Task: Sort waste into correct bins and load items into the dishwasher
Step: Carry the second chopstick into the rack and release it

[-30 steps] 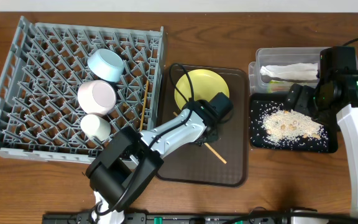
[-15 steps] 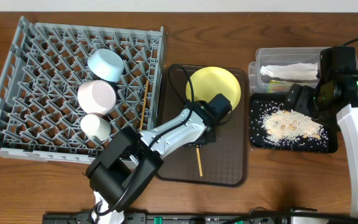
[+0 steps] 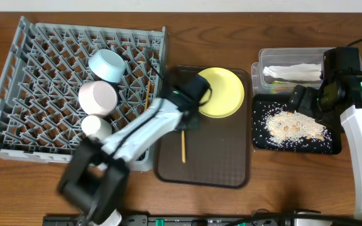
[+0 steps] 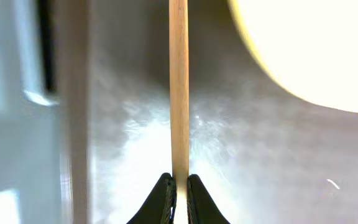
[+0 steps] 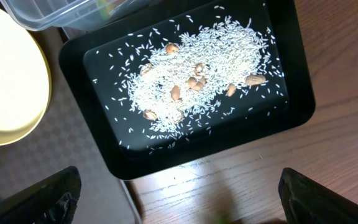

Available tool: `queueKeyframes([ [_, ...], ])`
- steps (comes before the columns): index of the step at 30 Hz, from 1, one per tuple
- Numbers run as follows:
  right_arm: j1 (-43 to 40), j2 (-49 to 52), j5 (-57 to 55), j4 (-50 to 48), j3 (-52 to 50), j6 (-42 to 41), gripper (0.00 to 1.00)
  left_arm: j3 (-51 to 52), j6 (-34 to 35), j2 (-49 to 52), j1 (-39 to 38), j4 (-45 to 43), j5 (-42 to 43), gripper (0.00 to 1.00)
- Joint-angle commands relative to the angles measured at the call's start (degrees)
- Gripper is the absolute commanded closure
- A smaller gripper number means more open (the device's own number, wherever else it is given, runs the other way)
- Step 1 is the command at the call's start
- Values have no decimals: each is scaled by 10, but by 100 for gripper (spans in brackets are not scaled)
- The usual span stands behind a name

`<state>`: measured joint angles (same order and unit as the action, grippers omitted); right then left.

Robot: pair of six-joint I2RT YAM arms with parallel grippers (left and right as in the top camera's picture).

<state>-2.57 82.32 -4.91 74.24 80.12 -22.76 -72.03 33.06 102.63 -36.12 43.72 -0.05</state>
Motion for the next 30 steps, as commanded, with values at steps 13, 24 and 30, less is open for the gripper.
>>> queueKeyframes([
  [13,0,-5,-2,0,4,7,1,-13,-335,-229,159,-6,-9,92],
  [24,0,-5,-1,0,4,7,1,-13,-334,-109,212,-27,-9,92],
  [30,0,-5,-2,1,4,7,1,-14,-332,-88,212,-27,-6,88],
])
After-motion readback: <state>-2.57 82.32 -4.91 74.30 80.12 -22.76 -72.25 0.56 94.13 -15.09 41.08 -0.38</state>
